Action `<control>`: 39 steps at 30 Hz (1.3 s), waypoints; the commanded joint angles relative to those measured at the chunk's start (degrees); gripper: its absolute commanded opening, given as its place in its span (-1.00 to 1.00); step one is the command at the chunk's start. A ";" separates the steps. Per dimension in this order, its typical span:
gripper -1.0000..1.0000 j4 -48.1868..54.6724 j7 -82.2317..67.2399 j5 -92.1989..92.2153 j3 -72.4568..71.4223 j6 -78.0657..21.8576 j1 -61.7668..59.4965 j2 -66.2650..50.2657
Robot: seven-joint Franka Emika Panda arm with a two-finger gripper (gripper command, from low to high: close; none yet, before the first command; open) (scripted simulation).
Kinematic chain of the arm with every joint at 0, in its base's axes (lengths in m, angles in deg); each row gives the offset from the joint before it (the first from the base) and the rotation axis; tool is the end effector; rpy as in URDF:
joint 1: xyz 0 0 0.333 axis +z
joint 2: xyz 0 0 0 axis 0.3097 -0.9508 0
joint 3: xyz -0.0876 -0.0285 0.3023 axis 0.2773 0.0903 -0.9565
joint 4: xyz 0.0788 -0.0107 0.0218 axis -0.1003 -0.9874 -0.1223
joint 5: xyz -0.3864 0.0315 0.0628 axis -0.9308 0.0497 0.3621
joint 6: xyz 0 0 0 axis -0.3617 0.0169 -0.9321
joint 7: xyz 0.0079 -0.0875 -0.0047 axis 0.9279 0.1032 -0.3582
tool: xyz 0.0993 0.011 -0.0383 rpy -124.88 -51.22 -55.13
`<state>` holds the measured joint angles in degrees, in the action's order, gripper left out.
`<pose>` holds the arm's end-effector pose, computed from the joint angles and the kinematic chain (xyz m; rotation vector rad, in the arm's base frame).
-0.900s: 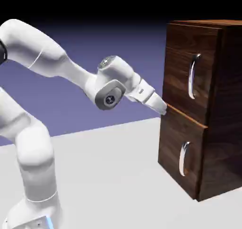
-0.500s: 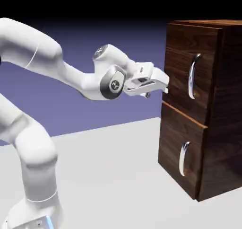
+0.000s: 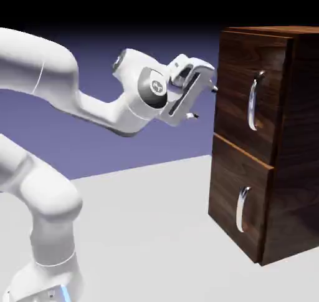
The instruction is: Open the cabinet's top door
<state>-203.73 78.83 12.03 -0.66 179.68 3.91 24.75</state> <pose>0.3710 0.0283 0.5546 2.2754 0.8079 1.4382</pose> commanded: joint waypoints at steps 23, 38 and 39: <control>0.00 8.48 -19.16 -57.31 19.68 -2.53 17.34 7.38; 0.00 13.95 -31.49 -94.21 32.35 -4.16 28.50 12.13; 0.00 13.95 -31.49 -94.21 32.35 -4.16 28.50 12.13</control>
<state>-189.78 47.34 -82.17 31.69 175.53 32.42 36.89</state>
